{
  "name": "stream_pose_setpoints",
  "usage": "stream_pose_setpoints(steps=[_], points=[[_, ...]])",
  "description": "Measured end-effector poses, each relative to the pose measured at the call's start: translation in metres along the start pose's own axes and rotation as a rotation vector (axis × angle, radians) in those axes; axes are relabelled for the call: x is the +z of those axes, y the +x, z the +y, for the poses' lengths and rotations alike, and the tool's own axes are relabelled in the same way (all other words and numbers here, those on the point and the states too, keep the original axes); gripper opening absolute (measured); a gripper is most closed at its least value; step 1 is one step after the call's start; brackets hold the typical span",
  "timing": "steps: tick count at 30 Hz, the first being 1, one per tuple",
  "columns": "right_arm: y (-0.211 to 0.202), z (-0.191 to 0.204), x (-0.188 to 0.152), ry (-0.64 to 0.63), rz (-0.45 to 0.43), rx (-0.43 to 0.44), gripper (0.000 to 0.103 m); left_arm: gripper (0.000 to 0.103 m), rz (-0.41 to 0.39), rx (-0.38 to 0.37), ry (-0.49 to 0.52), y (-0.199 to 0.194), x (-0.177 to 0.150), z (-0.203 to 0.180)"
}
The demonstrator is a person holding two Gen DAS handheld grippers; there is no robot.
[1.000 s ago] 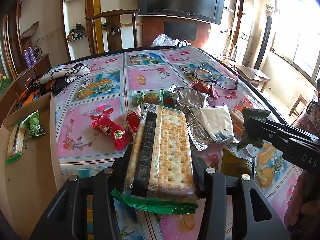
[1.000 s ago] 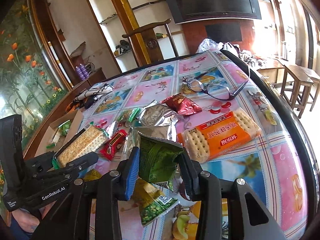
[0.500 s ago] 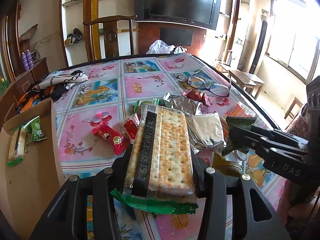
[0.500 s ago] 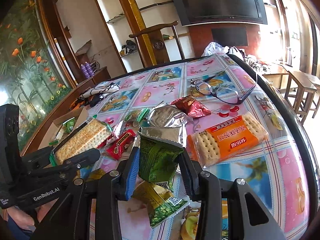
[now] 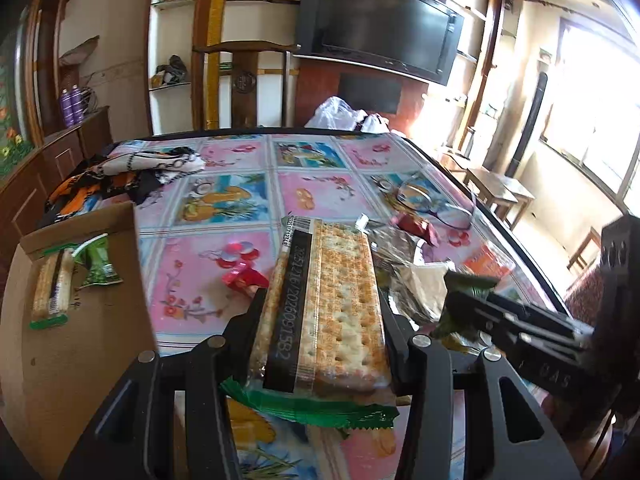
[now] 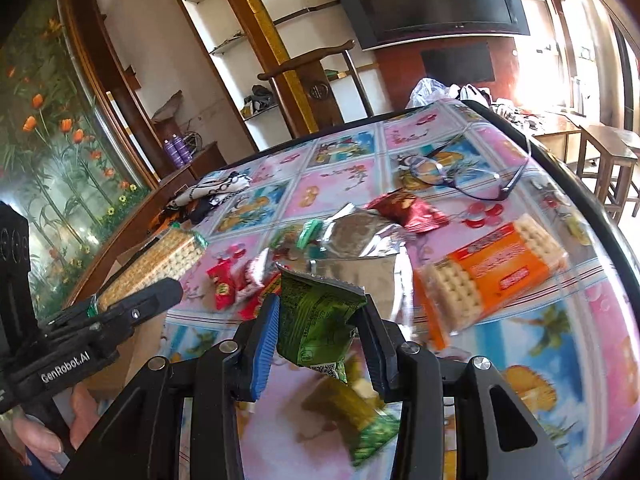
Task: Organize snacks
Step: 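Grasp a green snack bag with the right gripper while the left gripper holds the cracker pack, then carry both snacks over the cardboard box and lower them inside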
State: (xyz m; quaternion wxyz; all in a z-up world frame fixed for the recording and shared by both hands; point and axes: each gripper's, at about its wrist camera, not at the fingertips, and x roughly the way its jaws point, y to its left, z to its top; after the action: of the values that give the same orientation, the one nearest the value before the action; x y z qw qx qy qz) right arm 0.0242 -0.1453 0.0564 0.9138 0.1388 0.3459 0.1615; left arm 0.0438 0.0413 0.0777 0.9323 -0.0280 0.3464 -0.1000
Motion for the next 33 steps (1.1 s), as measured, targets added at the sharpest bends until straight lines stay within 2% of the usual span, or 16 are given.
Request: stream_pose_setpoints(steps=[10, 21, 33], points=[[0.018, 0.045, -0.008, -0.047, 0.024, 0.06, 0.042, 0.047, -0.027, 0.047, -0.114, -0.014, 0.009, 0.051], [0.028, 0.068, -0.015, -0.071, 0.045, 0.1, 0.042, 0.047, -0.047, 0.114, -0.206, -0.025, 0.012, 0.1], [0.043, 0.101, -0.015, -0.087, 0.077, 0.184, 0.042, 0.047, -0.027, 0.209, -0.326, -0.03, 0.009, 0.163]])
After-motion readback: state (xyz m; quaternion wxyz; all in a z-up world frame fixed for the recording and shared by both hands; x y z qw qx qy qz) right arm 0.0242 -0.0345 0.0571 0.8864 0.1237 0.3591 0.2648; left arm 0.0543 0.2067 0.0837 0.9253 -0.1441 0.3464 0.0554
